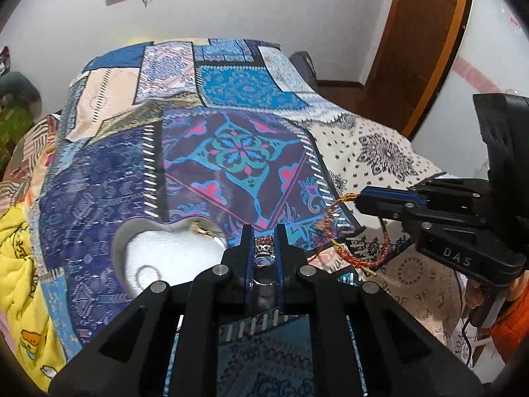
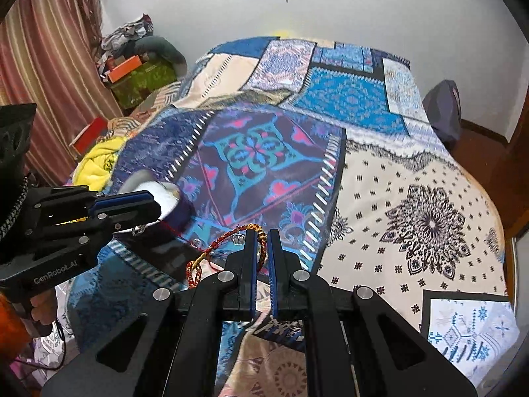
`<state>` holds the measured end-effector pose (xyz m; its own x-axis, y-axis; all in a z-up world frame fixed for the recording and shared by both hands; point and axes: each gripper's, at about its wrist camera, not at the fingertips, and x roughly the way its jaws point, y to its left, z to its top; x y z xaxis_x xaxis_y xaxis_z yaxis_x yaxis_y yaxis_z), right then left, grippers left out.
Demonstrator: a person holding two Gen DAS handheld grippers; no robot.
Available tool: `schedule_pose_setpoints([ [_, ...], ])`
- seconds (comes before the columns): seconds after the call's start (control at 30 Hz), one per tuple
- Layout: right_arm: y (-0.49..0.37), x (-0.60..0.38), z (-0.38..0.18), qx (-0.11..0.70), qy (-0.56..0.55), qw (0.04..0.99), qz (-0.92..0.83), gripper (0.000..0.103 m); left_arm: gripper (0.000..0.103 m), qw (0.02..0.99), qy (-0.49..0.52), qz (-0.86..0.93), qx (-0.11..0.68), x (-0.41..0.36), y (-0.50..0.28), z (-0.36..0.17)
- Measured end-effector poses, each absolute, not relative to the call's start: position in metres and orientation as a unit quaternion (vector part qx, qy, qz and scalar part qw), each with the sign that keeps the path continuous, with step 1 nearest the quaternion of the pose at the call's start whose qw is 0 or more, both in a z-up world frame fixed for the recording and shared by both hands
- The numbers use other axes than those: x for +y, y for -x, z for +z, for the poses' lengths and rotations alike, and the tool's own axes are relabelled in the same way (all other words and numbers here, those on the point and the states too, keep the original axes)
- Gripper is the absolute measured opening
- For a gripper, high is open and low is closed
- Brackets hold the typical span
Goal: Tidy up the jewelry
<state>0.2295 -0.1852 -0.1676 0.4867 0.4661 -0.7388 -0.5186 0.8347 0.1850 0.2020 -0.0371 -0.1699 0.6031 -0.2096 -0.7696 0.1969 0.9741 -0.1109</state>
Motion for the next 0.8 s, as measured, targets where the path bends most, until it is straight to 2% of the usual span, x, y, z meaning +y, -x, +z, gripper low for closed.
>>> schedule_pose_setpoints([
  [0.2,-0.218,-0.170,-0.161,0.415,0.030,0.857,0.304,0.005,0.010,0.904,0.021,-0.107,0.414,-0.021,-0.188,-0.154],
  [0.4,-0.209,-0.148,-0.188,0.451,0.055,0.833,0.315,0.005,0.010,0.905,0.027,-0.112,0.410,-0.007,-0.172,-0.147],
  [0.6,-0.206,-0.146,-0.221,0.496,0.079,0.811,0.300,0.005,0.010,0.895,0.030,-0.111,0.432,0.005,-0.159,-0.162],
  [0.8,-0.203,-0.154,-0.221,0.503,0.089,0.811,0.285,0.005,0.010,0.882,0.044,-0.105,0.458,0.018,-0.148,-0.183],
])
